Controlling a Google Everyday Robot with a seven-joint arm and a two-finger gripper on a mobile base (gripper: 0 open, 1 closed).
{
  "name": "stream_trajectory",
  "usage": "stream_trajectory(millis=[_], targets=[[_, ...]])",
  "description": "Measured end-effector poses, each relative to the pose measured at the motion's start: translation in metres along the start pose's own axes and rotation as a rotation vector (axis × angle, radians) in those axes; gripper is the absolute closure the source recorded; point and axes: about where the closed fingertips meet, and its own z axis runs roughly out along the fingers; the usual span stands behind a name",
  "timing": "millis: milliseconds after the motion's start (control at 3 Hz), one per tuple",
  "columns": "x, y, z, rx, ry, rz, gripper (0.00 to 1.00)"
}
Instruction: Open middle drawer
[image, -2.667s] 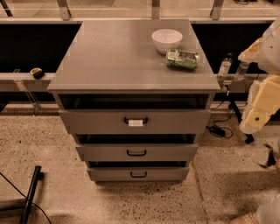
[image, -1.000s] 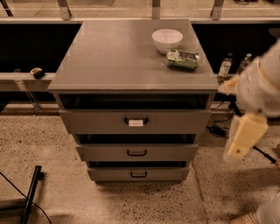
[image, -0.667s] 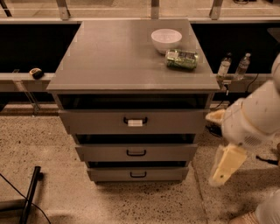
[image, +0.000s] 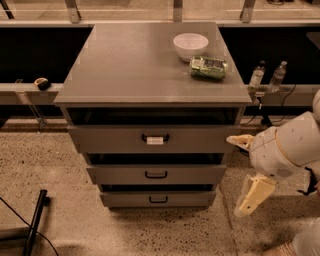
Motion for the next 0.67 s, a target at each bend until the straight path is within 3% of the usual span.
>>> stream_trajectory(millis=[333,667], targets=[[0.024,0.02,0.071,-0.062,-0.045,0.055,0.0],[0.033,0.018,0.148,-0.057,-0.134,0.073,0.0]])
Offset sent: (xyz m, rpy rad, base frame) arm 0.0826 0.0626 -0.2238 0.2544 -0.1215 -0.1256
